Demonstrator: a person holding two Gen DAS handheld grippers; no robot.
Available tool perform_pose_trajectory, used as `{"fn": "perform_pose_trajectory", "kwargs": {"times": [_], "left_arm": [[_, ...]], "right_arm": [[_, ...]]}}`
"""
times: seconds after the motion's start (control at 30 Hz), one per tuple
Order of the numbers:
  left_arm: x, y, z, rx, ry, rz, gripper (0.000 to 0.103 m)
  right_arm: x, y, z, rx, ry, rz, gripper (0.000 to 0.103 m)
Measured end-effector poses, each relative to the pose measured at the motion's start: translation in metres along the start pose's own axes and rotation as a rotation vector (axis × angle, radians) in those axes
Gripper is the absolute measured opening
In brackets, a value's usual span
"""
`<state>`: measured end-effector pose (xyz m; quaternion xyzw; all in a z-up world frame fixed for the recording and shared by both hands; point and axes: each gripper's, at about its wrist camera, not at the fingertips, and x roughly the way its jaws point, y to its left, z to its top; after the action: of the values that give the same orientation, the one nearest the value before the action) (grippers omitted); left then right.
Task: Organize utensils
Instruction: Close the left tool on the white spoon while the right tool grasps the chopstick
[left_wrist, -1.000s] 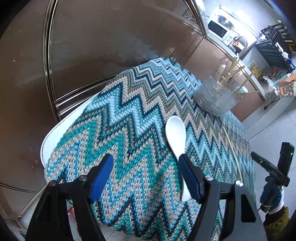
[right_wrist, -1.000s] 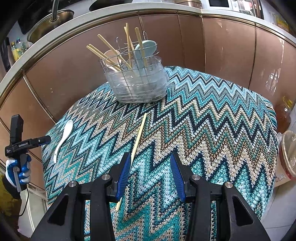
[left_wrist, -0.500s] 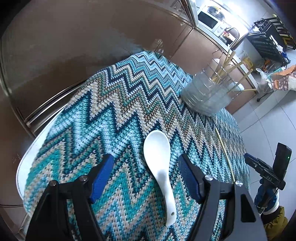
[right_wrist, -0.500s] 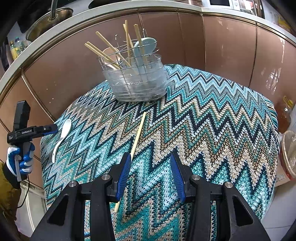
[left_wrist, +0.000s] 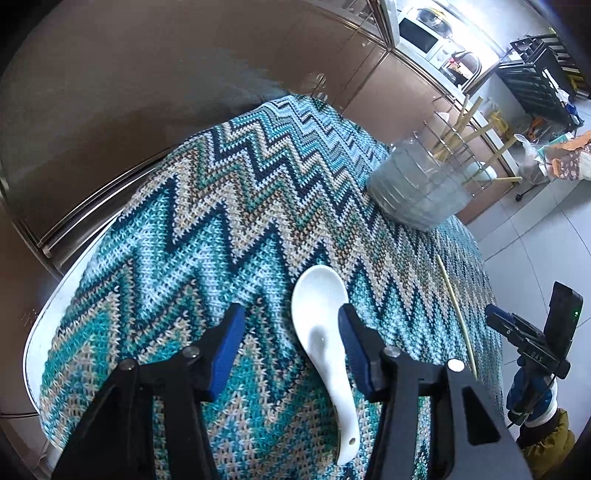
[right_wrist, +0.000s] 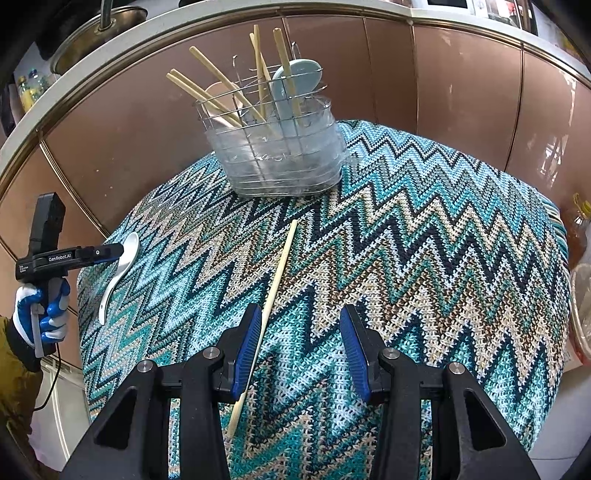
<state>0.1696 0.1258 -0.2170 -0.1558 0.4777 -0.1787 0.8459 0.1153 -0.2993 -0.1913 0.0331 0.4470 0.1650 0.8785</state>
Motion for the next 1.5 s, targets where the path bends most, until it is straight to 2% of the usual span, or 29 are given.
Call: {"fn": "perform_pose_trajectory", "kwargs": {"times": [0.13,0.4,0.83,0.97,1.1,1.3,1.33,1.5], "left_arm": [[0.001,-0.002,0.001,0.006,0.006,0.022,0.044],[0.006,-0.005,0.002,0.019,0.023,0.089,0.024],[0.009,-0.011,0.004,0.033,0.038,0.143,0.013],[0.01,-0.013,0.005,0.038,0.042,0.153,0.012],[0.011,-0.013,0.005,0.041,0.045,0.156,0.012],[0.012,-0.015,0.006,0.046,0.052,0.161,0.012],[0.012,-0.015,0.006,0.046,0.052,0.161,0.012],[0.013,-0.014,0.007,0.05,0.061,0.157,0.012]], "right_arm": [[0.003,-0.001,0.001,-0.001,0.001,0.001,0.044],[0.004,-0.001,0.002,-0.009,0.001,0.006,0.044],[0.002,-0.004,0.002,-0.012,0.002,0.006,0.044],[0.004,-0.006,0.006,-0.014,0.012,0.033,0.044],[0.011,-0.008,0.017,0.001,0.022,0.095,0.044],[0.038,-0.009,0.042,0.004,0.097,0.153,0.043],[0.043,-0.006,0.045,-0.007,0.114,0.154,0.039],[0.065,0.01,0.061,-0.08,0.198,0.116,0.033]]}}
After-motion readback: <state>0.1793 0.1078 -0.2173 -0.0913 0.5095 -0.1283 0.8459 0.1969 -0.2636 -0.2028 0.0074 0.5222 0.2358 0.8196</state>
